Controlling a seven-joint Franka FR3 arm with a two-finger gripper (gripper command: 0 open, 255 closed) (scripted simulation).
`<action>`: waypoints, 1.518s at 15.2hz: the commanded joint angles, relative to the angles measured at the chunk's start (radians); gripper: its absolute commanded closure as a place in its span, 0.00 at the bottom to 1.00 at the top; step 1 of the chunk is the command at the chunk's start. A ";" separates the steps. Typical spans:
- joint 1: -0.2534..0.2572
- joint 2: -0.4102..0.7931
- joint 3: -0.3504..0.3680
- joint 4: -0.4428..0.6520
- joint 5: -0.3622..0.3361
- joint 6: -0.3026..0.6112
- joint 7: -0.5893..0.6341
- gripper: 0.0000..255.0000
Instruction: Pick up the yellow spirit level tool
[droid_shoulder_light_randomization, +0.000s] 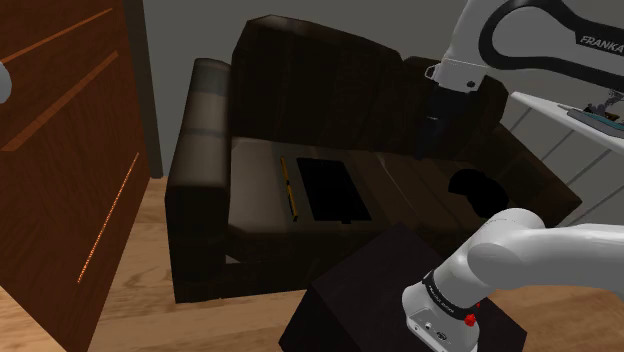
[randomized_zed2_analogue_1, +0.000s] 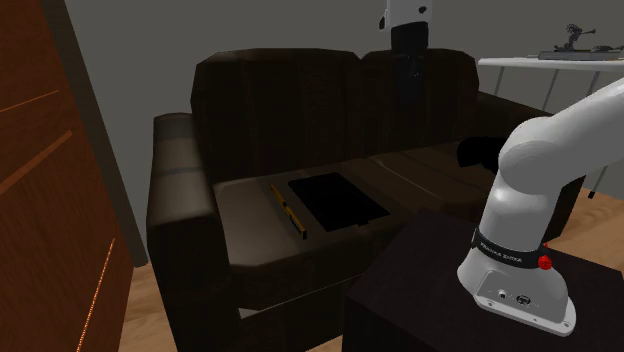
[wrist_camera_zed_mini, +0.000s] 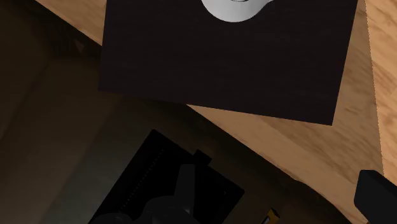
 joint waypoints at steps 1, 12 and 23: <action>0.000 0.000 0.000 0.000 0.000 0.000 0.000 0.00; -0.020 0.298 0.118 -0.068 0.080 0.402 0.216 0.00; -0.055 0.723 0.200 0.051 0.049 0.743 0.441 0.00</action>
